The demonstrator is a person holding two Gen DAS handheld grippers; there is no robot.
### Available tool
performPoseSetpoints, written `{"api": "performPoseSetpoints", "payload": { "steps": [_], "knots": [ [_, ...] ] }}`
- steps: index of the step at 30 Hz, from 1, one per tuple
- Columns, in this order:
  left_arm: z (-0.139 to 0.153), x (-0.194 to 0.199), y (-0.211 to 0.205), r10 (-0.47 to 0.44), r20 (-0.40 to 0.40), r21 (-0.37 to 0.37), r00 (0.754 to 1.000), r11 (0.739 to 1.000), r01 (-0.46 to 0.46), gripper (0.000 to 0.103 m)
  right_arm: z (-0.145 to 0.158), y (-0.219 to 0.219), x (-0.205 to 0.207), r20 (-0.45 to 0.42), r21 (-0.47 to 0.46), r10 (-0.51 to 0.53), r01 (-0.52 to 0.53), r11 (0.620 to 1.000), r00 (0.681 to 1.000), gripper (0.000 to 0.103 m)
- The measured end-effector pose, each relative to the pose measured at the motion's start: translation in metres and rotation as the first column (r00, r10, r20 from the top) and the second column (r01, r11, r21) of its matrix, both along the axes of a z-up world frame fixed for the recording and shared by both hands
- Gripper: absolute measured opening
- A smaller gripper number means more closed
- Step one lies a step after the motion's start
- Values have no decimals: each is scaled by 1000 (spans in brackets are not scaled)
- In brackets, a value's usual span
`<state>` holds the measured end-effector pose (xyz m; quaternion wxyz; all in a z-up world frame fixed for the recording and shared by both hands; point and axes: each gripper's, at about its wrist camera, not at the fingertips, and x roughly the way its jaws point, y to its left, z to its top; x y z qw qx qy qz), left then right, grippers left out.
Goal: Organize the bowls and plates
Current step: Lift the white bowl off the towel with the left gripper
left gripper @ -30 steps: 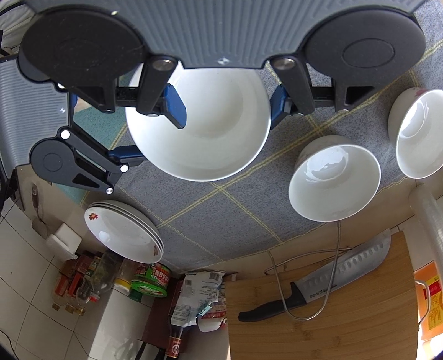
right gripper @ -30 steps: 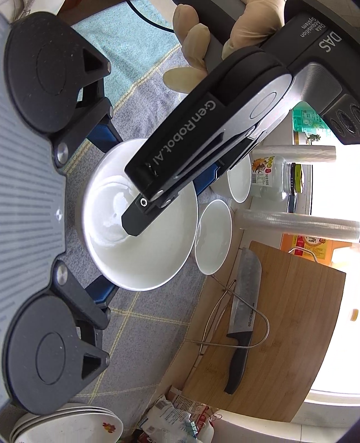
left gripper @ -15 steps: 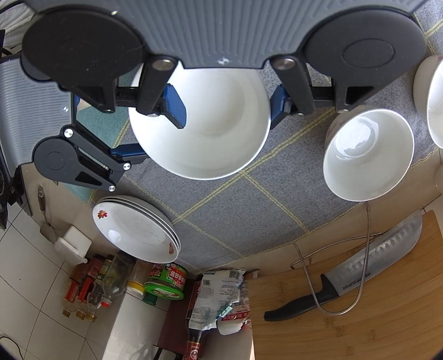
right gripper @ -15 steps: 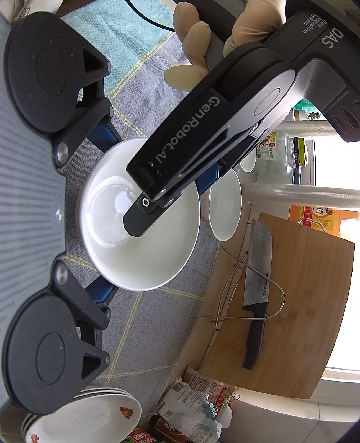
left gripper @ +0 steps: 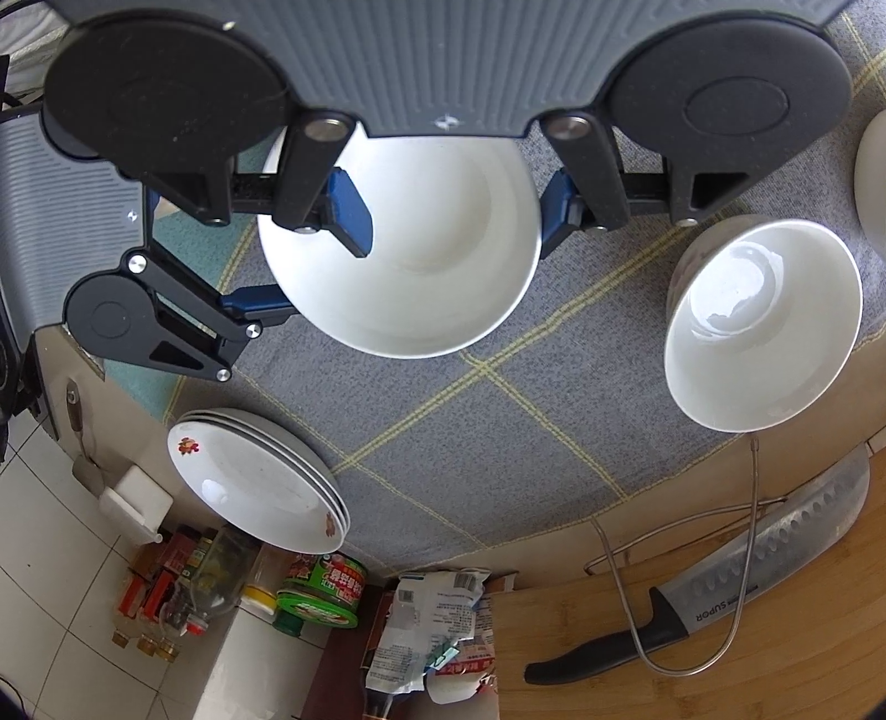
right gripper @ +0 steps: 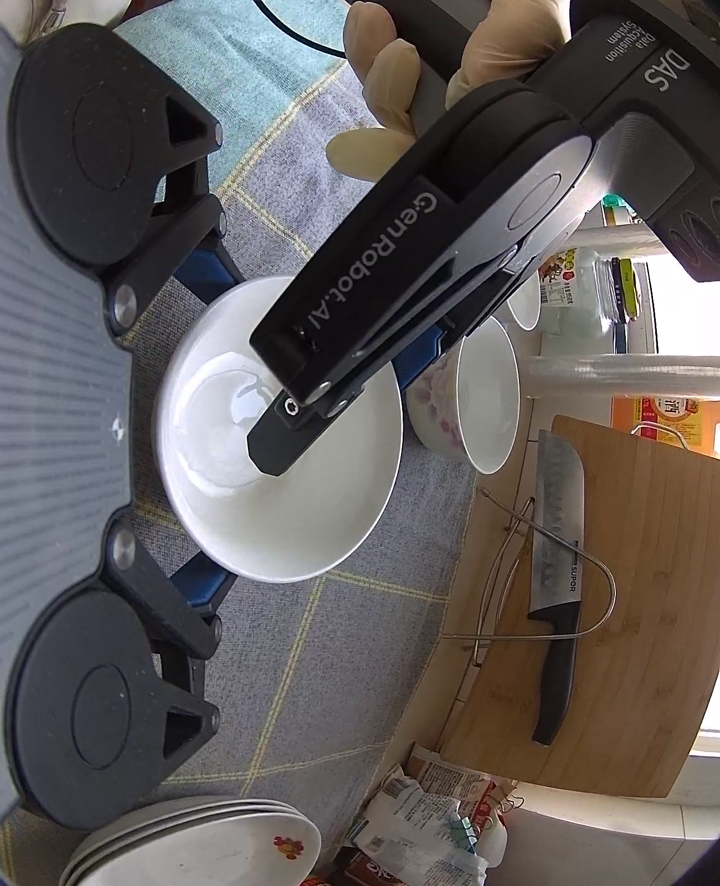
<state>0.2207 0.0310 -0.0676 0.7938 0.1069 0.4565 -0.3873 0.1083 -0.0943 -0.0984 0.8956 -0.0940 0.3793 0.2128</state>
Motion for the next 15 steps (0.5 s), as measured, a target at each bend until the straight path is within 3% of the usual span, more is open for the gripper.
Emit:
{"api": "performPoseSetpoints", "payload": {
  "steps": [7,11,15],
  "knots": [
    [-1,1,0,8,-1,-11,1000,1000,-8,63,0,-2,2,-8,13,-4,4,1000,1000,96],
    [-1,-1,3,24,3,-42,1000,999,-24,87,3,-2,0,26,24,-5,5,1000,1000,103],
    [4,-5,10,52,27,-75,998,996,-50,91,3,-3,0,21,4,-14,14,1000,1000,103]
  ]
}}
